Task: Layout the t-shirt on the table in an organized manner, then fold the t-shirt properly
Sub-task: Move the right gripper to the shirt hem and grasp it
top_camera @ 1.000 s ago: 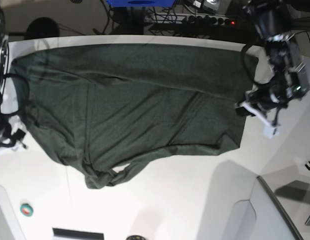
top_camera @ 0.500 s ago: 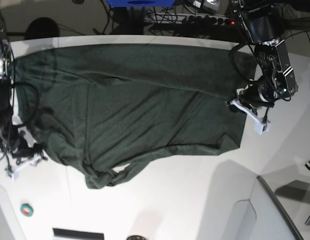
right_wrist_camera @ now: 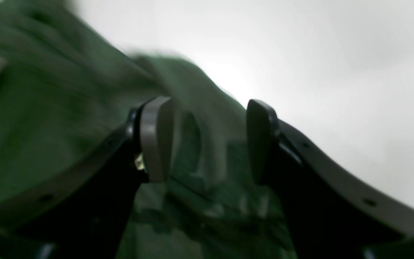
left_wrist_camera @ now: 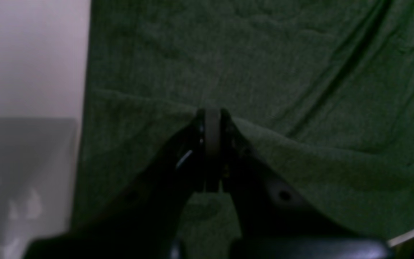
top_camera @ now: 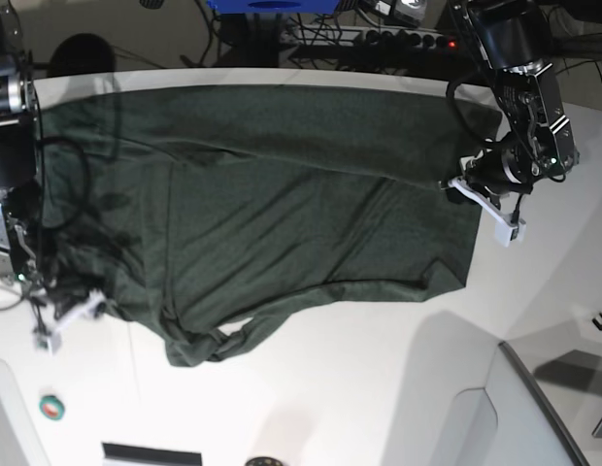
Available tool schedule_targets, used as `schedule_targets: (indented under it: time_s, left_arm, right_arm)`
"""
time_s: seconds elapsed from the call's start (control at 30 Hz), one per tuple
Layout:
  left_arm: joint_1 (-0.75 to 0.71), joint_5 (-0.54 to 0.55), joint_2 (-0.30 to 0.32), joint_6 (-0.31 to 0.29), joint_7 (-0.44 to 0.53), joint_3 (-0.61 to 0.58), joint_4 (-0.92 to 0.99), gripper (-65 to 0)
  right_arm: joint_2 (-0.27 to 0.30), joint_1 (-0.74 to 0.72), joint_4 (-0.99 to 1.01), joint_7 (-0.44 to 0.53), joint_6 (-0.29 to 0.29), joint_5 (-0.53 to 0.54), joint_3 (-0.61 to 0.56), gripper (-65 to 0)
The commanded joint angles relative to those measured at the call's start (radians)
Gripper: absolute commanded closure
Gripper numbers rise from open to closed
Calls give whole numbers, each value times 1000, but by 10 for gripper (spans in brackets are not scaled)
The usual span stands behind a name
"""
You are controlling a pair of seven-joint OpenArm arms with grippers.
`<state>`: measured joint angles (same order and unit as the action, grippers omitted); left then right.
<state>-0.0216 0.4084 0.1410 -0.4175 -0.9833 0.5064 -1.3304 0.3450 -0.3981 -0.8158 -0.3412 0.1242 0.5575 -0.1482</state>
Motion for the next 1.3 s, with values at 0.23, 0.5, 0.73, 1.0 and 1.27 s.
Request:
schedule_targets:
  time_s: [0.23,0.5,0.73,1.0,1.27]
  left_arm:
    - [-34,11,26,-2,13,10,-102,0]
    - [-62,11,45,-2,13,11,-110,0]
    - [-70,13,61,-2,14,11,-111,0]
    - [-67,13,67,-2,14,11,-110,0]
    - [-68,13,67,-2,14,11,-110,0]
  right_arm:
    - [-80,-97,-50,-98,-47,-123,-75,-308]
    - [-205,-196,95,-97,-51,-215,-98,-303]
    - [-214,-223,229,-5,-54,-215,-101,-302]
    - [-235,-233,270,1,-51,-215,-100,-212]
    - [-237,-233,269,-5,-47,-215,-100,-2]
